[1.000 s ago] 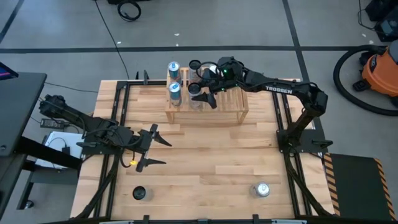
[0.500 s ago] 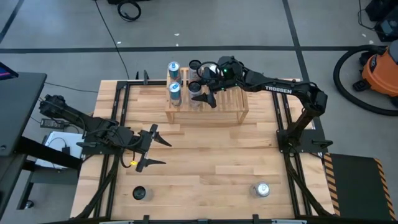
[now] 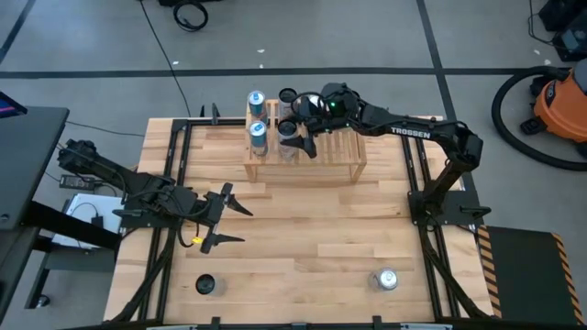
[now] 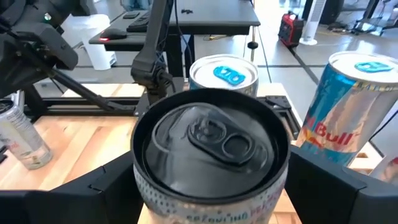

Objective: Place canned beverage on shelf
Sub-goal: Put the white and pink soda can on the shelf aligned with the white and pink soda can, then put the silver soda can on the shelf aligned with the silver soda can

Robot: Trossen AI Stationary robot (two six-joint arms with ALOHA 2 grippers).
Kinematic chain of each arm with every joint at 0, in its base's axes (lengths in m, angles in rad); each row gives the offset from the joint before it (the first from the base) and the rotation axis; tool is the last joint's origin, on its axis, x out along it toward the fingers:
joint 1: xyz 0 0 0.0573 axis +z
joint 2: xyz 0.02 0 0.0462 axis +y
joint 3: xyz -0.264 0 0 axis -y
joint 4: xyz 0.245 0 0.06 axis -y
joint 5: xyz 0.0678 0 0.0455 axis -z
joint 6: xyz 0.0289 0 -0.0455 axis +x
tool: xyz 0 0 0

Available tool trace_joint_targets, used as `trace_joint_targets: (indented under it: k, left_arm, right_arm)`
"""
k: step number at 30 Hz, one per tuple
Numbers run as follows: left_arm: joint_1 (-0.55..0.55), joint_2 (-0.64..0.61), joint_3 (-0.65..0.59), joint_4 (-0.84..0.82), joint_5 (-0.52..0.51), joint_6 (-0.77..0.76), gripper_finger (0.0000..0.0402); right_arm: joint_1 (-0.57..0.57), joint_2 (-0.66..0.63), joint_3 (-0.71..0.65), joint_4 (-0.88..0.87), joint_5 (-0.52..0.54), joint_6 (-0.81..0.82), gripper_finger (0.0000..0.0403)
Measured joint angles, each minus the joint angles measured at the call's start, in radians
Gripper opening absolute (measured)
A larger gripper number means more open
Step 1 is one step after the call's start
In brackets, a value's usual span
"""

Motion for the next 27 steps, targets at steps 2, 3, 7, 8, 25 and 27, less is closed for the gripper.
trace_joint_targets:
  k: [2,3,7,8,25,27]
  left_arm:
    - [0.0,0.0,0.0,0.0,0.0,0.0,0.0332]
    - [0.0,0.0,0.0,0.0,0.0,0.0,0.0332]
    - [0.0,0.0,0.0,0.0,0.0,0.0,0.0332]
    - [0.0,0.0,0.0,0.0,0.0,0.0,0.0332]
    - [0.0,0.0,0.0,-0.033,0.0,-0.001,0.0332]
    - [0.0,0.0,-0.001,-0.038,0.0,-0.001,0.0332]
  right_arm:
    - [0.0,0.001,0.0,0.017,-0.001,0.005,0.0337]
    - [0.0,0.001,0.0,0.022,-0.001,0.007,0.0337]
    - [0.001,0.001,0.0,0.022,-0.004,0.015,0.0337]
    - [0.001,0.001,0.0,0.023,-0.006,0.024,0.0337]
    - [0.0,0.001,0.045,0.082,-0.035,0.064,0.0337]
    - [0.0,0.001,0.07,0.069,-0.035,0.064,0.0337]
